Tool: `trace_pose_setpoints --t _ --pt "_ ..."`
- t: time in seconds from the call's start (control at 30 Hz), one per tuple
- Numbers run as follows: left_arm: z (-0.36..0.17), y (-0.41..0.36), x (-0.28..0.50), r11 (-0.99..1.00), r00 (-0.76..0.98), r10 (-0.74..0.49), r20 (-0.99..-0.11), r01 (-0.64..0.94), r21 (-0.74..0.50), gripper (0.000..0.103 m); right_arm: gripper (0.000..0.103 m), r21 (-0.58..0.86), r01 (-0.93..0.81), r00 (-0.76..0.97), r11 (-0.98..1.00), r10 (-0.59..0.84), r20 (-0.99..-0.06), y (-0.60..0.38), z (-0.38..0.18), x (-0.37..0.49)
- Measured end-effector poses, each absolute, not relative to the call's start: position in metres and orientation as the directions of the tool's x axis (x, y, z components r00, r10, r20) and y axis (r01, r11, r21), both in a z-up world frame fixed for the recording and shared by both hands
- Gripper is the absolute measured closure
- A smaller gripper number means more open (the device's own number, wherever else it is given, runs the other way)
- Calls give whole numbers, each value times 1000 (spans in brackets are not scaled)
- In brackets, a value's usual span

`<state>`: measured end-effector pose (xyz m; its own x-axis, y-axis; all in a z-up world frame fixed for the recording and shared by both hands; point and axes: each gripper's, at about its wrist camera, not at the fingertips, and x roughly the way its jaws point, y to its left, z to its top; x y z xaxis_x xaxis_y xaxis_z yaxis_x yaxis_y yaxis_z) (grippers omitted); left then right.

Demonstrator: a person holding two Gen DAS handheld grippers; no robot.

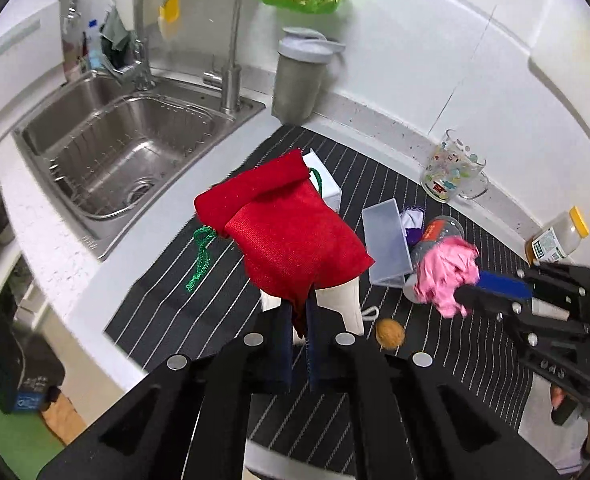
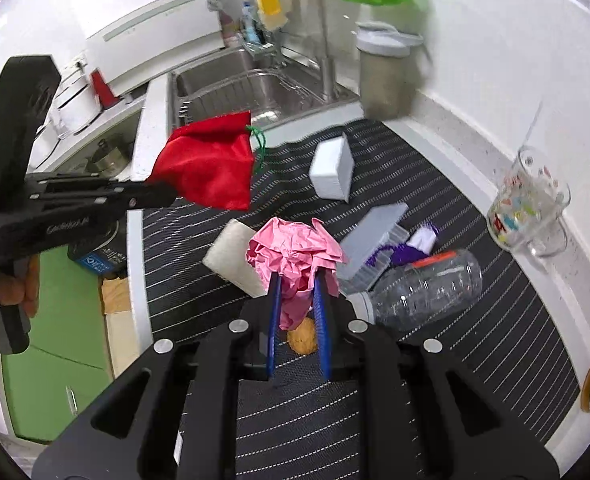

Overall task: Collect trash
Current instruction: 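Carry pouch and tissue over the pink bin and release both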

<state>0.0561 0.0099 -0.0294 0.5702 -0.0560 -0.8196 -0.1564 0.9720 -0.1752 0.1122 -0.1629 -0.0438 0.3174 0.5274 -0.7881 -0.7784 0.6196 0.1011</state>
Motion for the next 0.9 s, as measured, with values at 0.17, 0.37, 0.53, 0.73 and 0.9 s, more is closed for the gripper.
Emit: trace_pose_setpoints --t 0.17,0.37,0.53,0.73,0.9 --pt "-16 15 9 959 587 9 -809 -236 -160 97 88 92 -843 276 529 573 -772 -145 -31 91" --pt "-10 42 -66 911 571 122 -812 -388 -136 97 88 106 -917 174 384 625 -761 -101 -27 48" --pt "-13 69 -139 856 528 207 -823 -506 -109 97 88 131 -957 70 258 646 -760 -55 -33 -8" --pt "-39 100 -206 806 480 235 -845 -582 -106 97 88 152 -971 -6 183 620 -784 -1 -59 -73" --pt "-75 125 -233 794 450 211 -868 -597 -116 97 88 168 -968 -29 186 581 -813 30 -95 -103"
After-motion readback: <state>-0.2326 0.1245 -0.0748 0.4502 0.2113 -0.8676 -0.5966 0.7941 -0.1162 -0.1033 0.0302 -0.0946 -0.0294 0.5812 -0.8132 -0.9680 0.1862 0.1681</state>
